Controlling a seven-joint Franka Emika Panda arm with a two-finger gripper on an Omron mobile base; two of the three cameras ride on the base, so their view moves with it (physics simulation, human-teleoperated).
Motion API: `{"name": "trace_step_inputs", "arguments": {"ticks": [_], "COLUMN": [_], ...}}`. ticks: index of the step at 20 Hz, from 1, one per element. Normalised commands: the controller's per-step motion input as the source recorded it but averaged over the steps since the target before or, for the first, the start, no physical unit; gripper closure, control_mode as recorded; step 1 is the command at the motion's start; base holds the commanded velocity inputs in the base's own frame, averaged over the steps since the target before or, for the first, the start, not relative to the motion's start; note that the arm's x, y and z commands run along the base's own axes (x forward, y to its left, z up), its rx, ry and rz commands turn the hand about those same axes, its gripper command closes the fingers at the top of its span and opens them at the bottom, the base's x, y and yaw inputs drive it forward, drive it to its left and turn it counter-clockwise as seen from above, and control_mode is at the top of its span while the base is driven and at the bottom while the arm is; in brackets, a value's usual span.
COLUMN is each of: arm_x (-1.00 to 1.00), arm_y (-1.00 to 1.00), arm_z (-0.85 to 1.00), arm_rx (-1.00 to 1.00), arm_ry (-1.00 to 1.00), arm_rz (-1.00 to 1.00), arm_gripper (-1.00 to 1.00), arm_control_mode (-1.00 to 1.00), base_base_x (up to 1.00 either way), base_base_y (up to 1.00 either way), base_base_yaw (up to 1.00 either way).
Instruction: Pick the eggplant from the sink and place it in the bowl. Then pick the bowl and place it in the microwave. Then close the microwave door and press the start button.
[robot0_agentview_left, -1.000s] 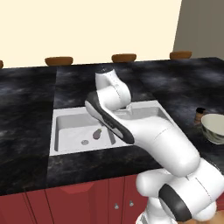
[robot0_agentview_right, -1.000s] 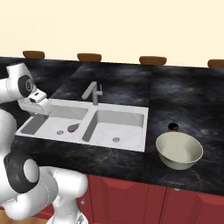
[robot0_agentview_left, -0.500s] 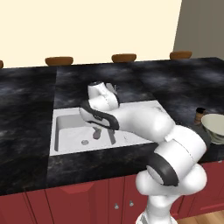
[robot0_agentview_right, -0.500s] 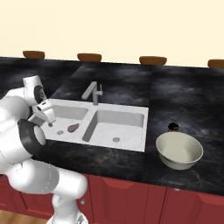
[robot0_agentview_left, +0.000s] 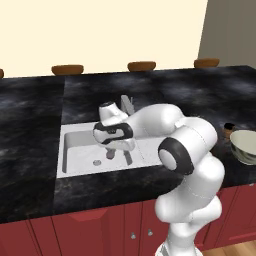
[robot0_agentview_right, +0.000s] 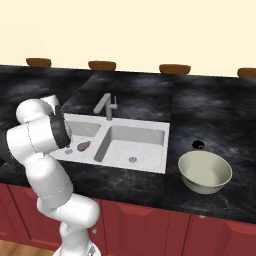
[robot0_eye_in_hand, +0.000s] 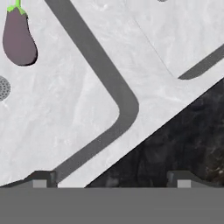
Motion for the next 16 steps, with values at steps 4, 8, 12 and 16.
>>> {"name": "trace_step_inputs", "arguments": {"ticks": [4,8,12,16], "arm_x": [0.58,0.50,0.36,0.36], "arm_y": [-0.01,0.00,-0.05,-0.03], "arm_z": [-0.54,-0.36,-0.34,-0.42], "arm_rx": [-0.02,0.00,0.00,0.00], "arm_ry": [0.00,0.00,0.00,0.00], "arm_rz": [0.00,0.00,0.00,0.00], "arm_gripper": [-1.00,-1.00,-1.00,-1.00], "arm_control_mode": [-1.00,-1.00,-1.00,-1.00], "base_base_x": [0.00,0.00,0.00,0.00], "base_base_y": [0.00,0.00,0.00,0.00], "base_base_yaw": [0.00,0.00,0.00,0.00]}}
